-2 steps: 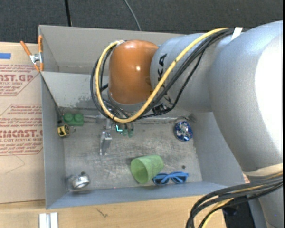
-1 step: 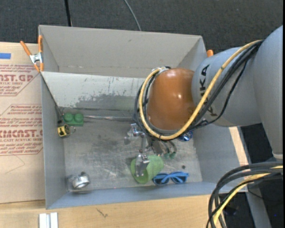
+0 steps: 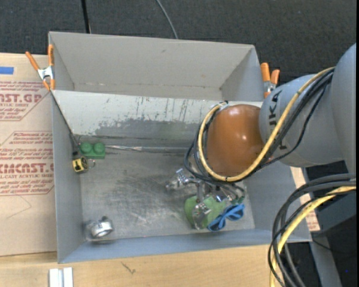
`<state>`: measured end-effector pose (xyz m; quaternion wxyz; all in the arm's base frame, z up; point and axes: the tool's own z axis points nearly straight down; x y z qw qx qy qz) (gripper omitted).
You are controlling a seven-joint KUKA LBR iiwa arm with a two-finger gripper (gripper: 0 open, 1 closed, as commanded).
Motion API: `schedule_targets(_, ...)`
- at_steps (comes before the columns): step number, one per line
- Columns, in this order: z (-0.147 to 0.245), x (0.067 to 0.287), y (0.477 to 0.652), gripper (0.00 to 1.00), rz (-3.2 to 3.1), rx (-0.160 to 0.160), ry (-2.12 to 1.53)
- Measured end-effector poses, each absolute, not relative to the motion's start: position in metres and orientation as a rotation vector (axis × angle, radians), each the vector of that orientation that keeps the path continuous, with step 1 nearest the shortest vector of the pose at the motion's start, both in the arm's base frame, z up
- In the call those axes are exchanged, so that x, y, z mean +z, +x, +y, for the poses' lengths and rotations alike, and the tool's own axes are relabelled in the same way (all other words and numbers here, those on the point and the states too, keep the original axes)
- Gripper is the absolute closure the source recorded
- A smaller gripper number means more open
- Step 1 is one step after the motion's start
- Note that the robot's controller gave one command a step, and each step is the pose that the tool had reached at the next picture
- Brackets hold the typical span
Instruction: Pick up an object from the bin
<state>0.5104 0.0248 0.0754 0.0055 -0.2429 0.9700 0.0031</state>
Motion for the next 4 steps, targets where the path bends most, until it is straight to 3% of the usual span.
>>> schedule_targets(1, -0.052, 0.076, 0.535, 0.00, 2.887, -0.002, -1.220)
schedule_targets(2, -0.112, 0.106, 0.568, 0.00, 2.641, -0.005, -1.694)
schedule_targets(3, -0.107, 0.104, 0.567, 1.00, 2.639, 0.005, -1.698)
schedule_targets(4, -0.111, 0.225, 0.564, 1.00, 2.625, -0.008, -1.711)
